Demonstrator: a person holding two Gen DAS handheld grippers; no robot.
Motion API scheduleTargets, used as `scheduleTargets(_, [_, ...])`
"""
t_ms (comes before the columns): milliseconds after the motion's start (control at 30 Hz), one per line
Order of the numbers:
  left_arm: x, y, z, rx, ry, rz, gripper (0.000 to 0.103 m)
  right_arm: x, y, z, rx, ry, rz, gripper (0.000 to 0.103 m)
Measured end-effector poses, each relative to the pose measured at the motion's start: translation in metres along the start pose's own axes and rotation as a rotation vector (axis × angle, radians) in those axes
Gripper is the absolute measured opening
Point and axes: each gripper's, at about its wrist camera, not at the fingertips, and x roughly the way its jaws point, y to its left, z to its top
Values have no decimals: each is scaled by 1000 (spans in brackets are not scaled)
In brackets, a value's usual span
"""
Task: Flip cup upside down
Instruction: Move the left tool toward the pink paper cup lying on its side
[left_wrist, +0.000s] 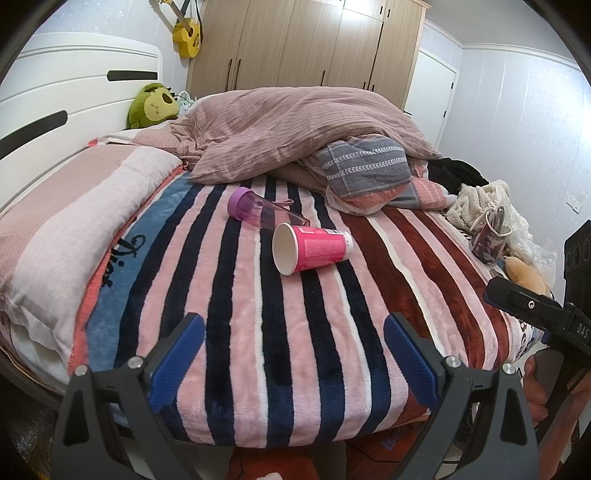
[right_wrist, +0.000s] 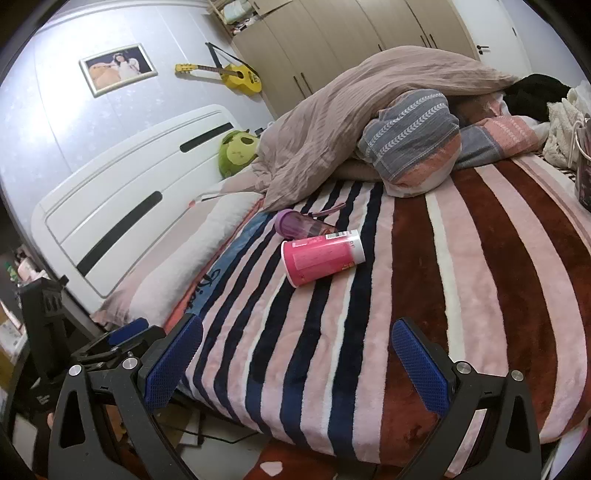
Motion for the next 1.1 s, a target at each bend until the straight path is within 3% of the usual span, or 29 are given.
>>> scheduleTargets(700, [8,0,-4,9,16,0,97,1,2,0,-4,13,9,103])
scheduleTargets(1100, [62,17,18,74,56,-7,97,38,-9,15,0,27,70,103])
